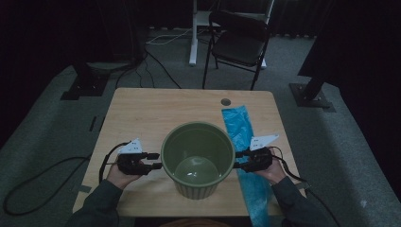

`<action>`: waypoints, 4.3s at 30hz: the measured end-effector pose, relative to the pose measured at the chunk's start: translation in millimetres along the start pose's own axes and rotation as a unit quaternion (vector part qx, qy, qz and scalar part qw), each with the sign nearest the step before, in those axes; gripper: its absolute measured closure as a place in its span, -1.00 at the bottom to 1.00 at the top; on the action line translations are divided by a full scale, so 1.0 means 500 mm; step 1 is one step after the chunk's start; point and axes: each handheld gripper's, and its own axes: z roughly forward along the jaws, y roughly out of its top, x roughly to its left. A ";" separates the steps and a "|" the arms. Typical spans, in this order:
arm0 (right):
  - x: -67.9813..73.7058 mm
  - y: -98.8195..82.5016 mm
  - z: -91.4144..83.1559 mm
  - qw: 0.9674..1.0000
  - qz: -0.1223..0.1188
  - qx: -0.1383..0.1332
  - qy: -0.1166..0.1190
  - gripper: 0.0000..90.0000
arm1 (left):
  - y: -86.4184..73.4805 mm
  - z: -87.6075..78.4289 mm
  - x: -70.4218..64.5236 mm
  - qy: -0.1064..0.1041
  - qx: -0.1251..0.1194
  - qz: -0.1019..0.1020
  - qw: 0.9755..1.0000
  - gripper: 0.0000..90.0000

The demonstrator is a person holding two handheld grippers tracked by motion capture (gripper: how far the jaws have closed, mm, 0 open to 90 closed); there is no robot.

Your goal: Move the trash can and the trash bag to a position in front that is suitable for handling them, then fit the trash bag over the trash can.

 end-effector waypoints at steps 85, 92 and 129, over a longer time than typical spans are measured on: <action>-0.142 0.005 0.136 0.977 0.072 0.089 -0.179 -0.39 | -0.009 0.021 0.065 0.087 0.006 -0.021 0.996 0.12; -0.141 0.001 0.159 0.969 0.072 0.113 -0.207 -0.61 | -0.009 0.025 0.066 0.085 0.010 -0.022 0.996 0.12; -0.184 -0.010 0.093 0.964 0.121 0.110 -0.209 0.95 | -0.007 0.019 0.068 0.073 0.006 -0.035 0.997 0.20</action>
